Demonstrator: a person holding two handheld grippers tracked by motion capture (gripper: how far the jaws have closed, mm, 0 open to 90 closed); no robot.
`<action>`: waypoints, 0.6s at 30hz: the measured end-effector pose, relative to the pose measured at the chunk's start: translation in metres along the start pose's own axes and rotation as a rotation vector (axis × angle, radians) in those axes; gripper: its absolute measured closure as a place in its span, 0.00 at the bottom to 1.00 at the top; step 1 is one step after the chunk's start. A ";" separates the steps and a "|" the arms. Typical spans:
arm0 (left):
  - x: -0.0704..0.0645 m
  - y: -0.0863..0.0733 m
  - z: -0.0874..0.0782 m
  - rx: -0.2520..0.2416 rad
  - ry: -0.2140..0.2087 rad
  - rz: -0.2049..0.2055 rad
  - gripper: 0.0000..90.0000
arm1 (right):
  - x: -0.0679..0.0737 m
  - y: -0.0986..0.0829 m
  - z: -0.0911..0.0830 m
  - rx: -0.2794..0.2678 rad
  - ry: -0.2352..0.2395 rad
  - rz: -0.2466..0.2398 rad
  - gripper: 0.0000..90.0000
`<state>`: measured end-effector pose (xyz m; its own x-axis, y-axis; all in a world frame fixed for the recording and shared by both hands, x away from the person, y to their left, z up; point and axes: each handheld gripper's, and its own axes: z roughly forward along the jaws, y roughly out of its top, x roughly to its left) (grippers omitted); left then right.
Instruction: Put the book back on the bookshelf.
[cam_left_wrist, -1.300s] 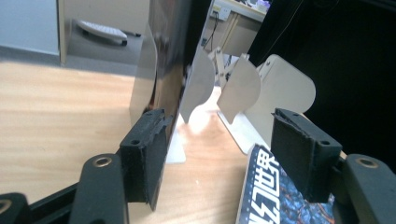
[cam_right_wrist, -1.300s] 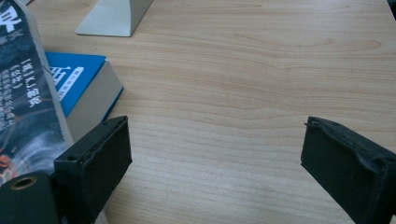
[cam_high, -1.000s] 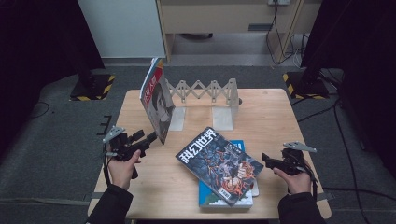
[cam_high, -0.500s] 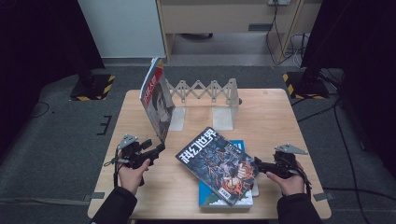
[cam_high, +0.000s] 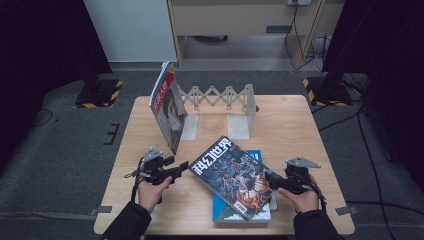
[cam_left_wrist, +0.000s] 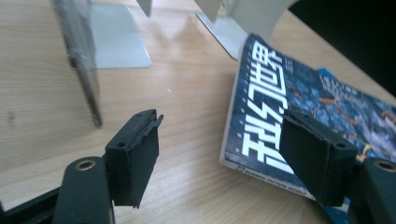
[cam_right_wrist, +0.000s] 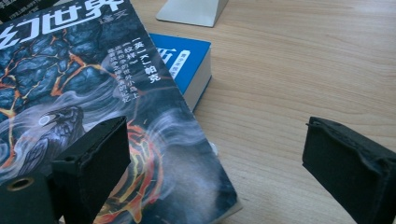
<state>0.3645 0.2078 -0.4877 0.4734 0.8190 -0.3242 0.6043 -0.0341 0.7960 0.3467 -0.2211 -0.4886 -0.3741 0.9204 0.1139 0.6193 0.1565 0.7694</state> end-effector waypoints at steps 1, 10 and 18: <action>-0.003 -0.002 0.004 0.002 -0.020 -0.008 0.30 | 0.002 0.000 0.001 0.004 0.004 -0.003 0.08; -0.002 -0.008 0.025 0.066 -0.067 -0.020 0.29 | 0.008 -0.001 0.007 0.022 0.013 -0.025 0.08; 0.001 -0.011 0.036 0.096 -0.131 -0.045 0.28 | 0.010 -0.001 0.011 0.029 0.019 -0.026 0.08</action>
<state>0.3812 0.1884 -0.5150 0.5207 0.7392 -0.4272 0.6819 -0.0590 0.7291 0.3495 -0.2084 -0.4954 -0.4030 0.9091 0.1059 0.6288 0.1909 0.7538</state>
